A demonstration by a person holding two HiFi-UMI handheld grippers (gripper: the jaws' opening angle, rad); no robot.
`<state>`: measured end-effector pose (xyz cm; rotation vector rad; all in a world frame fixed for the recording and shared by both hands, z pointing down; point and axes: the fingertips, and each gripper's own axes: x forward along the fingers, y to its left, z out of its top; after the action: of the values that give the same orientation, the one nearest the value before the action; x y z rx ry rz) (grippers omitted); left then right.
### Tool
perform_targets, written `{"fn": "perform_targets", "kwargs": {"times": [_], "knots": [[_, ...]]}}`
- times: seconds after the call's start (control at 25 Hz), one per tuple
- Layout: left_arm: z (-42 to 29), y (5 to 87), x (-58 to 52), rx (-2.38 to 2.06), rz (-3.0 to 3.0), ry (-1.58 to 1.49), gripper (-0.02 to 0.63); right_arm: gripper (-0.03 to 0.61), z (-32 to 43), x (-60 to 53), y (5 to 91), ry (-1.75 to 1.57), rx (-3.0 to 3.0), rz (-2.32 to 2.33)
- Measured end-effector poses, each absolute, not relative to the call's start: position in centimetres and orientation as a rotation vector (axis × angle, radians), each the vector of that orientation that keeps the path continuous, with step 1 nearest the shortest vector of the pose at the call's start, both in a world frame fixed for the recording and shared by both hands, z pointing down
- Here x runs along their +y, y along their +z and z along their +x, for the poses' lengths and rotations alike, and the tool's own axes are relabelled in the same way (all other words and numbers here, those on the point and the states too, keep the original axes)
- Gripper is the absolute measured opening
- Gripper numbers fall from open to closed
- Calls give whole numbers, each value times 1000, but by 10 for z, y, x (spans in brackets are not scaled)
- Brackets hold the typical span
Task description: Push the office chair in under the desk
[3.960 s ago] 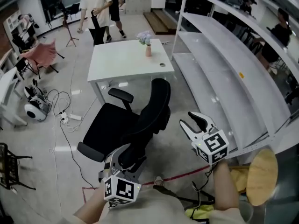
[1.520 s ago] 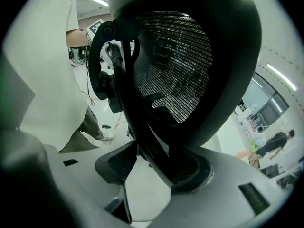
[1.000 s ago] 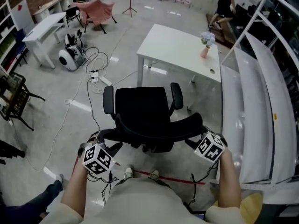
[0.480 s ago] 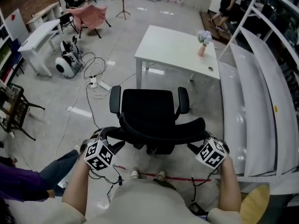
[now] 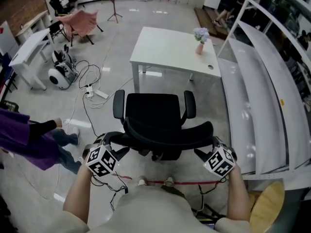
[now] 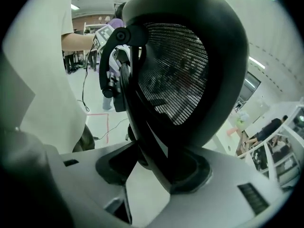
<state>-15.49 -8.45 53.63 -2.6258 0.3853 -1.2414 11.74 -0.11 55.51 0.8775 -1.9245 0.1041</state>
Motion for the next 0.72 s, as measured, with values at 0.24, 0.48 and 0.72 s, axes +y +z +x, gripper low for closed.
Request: {"fn": "perform_targets", "kwargs": {"times": [0.24, 0.48, 0.72], "knots": [[-148, 535, -87, 322, -2638, -1221, 235, 210, 123, 2, 555, 162, -1899, 899], [-142, 535, -95, 277, -2638, -1195, 235, 221, 127, -1, 556, 166, -1889, 966], [-134, 538, -113, 248, -2629, -1191, 238, 222, 131, -9, 560, 182, -1871, 1003]]}}
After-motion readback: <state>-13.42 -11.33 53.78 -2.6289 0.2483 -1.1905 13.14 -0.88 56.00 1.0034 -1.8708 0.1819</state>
